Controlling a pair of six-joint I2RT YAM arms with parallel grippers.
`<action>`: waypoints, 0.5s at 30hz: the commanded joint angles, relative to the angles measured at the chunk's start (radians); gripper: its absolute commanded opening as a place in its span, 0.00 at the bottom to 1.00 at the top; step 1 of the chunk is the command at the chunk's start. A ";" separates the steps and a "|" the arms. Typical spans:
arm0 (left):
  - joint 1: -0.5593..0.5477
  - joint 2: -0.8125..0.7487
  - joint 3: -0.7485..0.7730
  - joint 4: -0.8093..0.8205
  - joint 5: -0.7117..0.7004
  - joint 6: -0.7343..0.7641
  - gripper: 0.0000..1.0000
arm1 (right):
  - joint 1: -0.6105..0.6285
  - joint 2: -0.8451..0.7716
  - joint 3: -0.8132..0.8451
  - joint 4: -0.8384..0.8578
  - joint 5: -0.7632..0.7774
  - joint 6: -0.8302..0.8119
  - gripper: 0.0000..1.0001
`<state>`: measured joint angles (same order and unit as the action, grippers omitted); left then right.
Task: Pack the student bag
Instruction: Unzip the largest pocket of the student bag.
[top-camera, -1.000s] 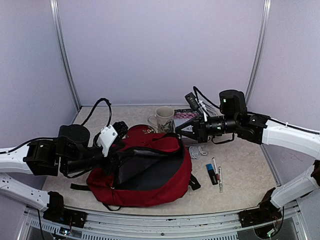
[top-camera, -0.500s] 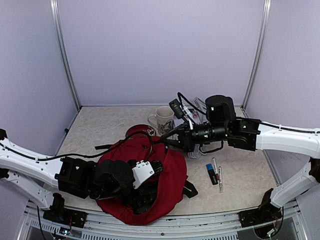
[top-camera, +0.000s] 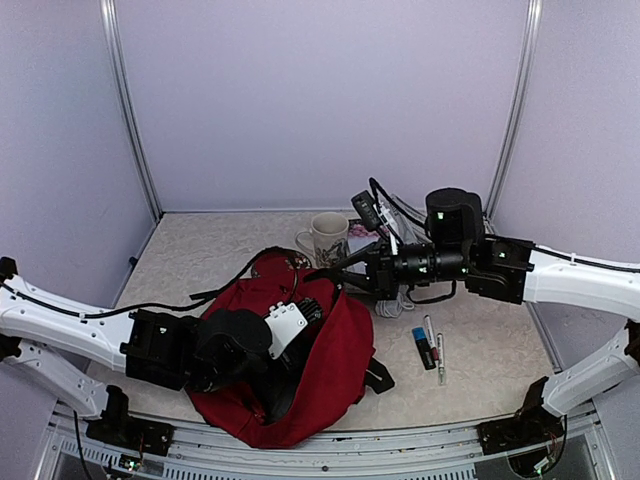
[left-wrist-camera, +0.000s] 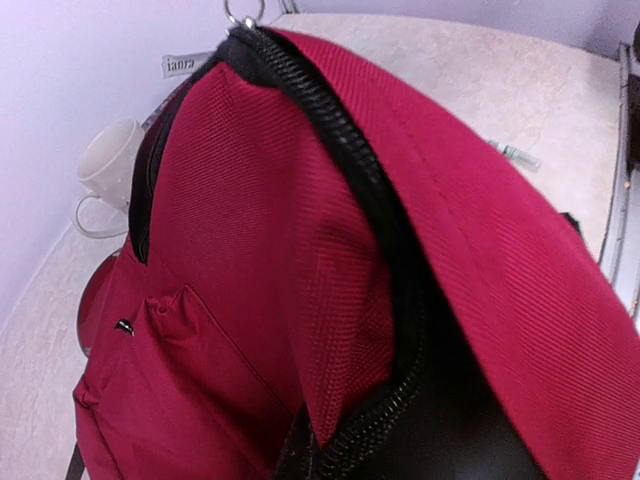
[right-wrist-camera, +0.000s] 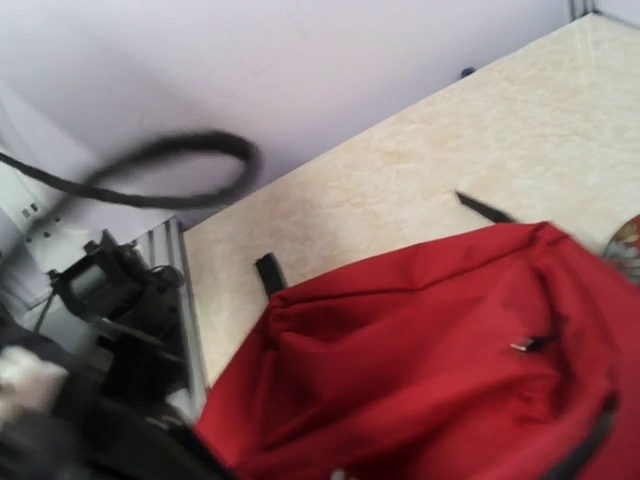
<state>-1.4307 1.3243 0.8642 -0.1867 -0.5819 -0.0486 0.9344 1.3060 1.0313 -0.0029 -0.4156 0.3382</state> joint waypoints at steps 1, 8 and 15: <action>-0.025 -0.138 -0.036 0.103 0.077 0.080 0.00 | -0.150 -0.076 -0.080 0.141 -0.059 0.041 0.00; -0.135 -0.283 -0.021 0.039 0.093 0.182 0.00 | -0.313 -0.008 -0.072 0.111 0.054 -0.021 0.00; -0.231 -0.308 0.049 -0.060 0.058 0.310 0.00 | -0.384 0.125 -0.018 0.230 -0.106 -0.057 0.00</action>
<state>-1.5902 1.0679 0.8436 -0.1520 -0.5617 0.1535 0.6697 1.3464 0.9535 0.1329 -0.6327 0.3447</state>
